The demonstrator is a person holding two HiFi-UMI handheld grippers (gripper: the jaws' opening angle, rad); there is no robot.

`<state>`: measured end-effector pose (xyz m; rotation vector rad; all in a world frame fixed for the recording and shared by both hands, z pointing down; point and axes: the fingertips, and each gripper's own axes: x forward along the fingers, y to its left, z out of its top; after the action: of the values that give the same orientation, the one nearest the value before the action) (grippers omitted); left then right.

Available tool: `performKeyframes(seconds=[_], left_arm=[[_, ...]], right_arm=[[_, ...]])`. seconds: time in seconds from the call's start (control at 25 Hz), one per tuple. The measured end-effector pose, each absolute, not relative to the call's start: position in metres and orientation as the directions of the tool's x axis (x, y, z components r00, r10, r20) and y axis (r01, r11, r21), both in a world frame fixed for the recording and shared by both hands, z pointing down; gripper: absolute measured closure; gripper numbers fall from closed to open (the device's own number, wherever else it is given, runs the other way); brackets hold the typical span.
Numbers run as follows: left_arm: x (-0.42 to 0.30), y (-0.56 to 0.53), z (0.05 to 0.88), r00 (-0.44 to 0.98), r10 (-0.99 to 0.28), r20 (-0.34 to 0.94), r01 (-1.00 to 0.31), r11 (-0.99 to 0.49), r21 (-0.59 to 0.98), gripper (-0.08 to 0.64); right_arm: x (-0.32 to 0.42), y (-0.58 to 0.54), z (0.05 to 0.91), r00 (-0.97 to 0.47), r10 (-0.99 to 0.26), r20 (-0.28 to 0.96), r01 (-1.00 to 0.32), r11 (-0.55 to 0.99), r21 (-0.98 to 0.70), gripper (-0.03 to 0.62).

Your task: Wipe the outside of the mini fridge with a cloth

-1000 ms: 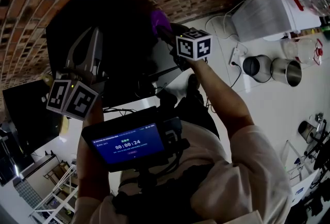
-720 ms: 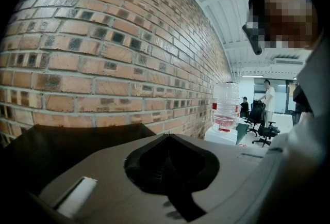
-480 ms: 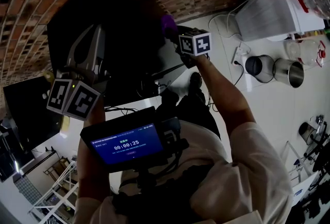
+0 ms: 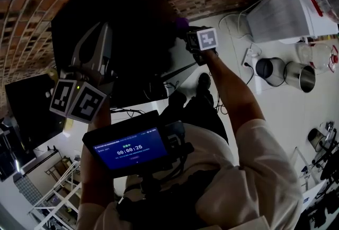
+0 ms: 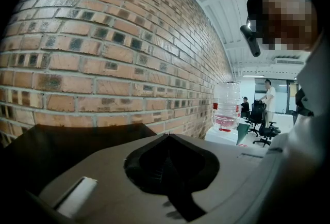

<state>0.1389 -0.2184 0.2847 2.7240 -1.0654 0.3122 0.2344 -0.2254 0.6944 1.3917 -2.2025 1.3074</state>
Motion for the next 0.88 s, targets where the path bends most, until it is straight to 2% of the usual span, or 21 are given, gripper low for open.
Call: performKeyframes(seconds=[0.24,0.36,0.6,0.88], left_arm=[[0.138,-0.219,0.285,0.718,-0.645,0.262,-0.686,-0.720,0.108,0.558],[0.136,-0.220,0.284,0.716,-0.645,0.266,-0.687,-0.718,0.109,0.558],[0.134,-0.222,0.284,0.717,-0.645,0.264,-0.687,-0.718,0.110,0.558],[0.134,-0.224,0.285,0.711,-0.648,0.273,-0.693,-0.712,0.114,0.558]], right_arm=[[0.250,-0.222,0.708,-0.470,-0.587,0.659,-0.860,0.134,-0.493,0.488],[0.259,-0.224,0.693,-0.461,-0.623,0.631,-0.853,0.116,-0.509,0.488],[0.273,-0.219,0.627,-0.501,-0.728,0.468,-0.780,0.146,-0.608,0.488],[0.275,-0.198,0.495,-0.547,-0.812,0.204,-0.705,0.315,-0.635,0.486]])
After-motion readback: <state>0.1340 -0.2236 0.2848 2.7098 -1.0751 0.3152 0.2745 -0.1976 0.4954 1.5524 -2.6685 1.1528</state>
